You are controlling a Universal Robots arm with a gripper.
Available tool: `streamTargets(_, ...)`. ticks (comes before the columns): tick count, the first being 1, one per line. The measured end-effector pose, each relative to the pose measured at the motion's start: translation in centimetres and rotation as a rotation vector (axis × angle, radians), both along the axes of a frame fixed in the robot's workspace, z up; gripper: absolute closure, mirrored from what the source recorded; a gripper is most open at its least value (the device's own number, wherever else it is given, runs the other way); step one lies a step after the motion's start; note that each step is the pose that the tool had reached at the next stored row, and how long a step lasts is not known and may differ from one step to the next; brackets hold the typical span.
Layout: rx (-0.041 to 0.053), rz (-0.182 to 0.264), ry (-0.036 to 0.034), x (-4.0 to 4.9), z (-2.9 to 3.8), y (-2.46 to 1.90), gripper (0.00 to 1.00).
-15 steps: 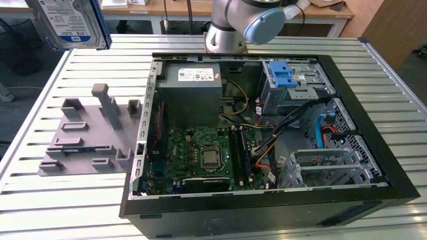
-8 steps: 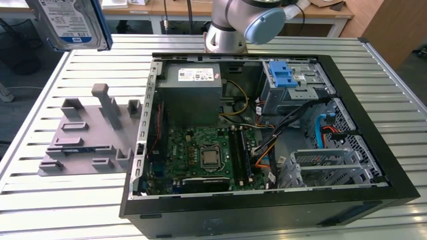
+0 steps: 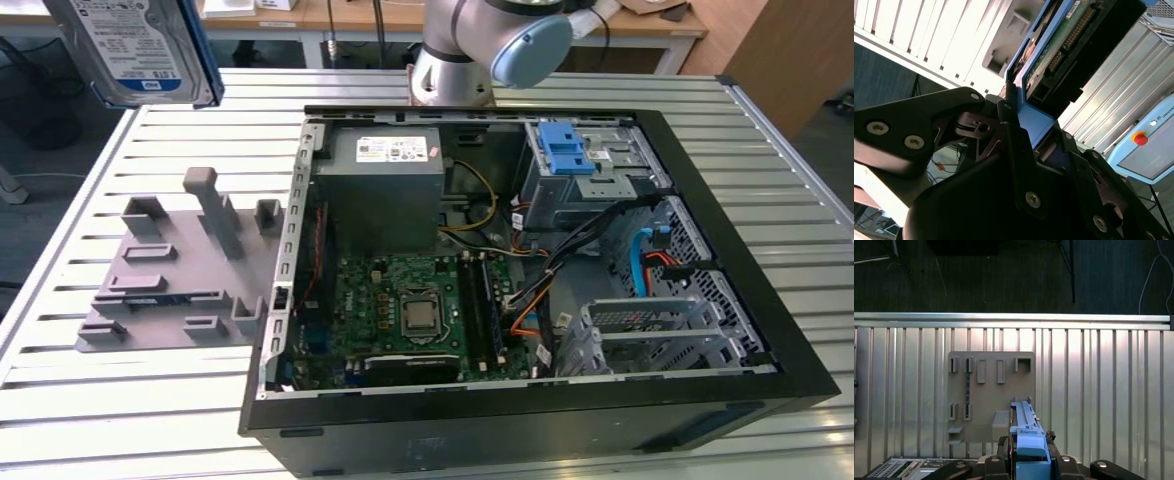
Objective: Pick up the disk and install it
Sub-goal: 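Pick up the disk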
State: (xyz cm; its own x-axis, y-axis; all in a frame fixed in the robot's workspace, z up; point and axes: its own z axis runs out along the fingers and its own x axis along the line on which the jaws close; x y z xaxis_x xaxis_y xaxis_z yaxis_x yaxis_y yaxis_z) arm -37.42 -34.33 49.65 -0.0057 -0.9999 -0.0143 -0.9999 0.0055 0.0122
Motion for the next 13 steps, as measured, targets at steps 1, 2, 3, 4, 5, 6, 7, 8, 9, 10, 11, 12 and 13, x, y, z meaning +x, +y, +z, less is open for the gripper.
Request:
streamTargets(1,0.0,0.0,0.0,0.01,0.0,-0.02,0.64)
streamTargets(2,0.0,0.0,0.0,0.05,0.0,-0.03,0.64)
streamTargets(3,0.0,0.0,-0.0001,0.1,0.0,-0.04,0.64)
streamTargets(4,0.0,0.0,0.0,0.17,0.0,-0.04,0.64)
streamTargets(5,0.0,0.0,0.0,0.24,0.0,-0.04,0.64)
streamTargets(6,0.0,0.0,0.0,0.31,0.0,-0.04,0.64)
streamTargets(7,0.0,0.0,0.0,0.37,0.0,-0.05,0.64)
streamTargets(8,0.0,0.0,0.0,0.45,0.0,-0.04,0.64)
streamTargets(9,0.0,0.0,0.0,0.52,0.0,-0.04,0.64)
streamTargets(10,0.0,0.0,0.0,0.59,0.0,-0.05,0.64)
streamTargets(11,0.0,0.0,0.0,0.66,0.0,-0.06,0.64)
streamTargets(12,0.0,0.0,0.0,0.72,0.0,-0.07,0.64)
streamTargets(13,0.0001,0.0,0.0,0.77,0.0,-0.1,0.64)
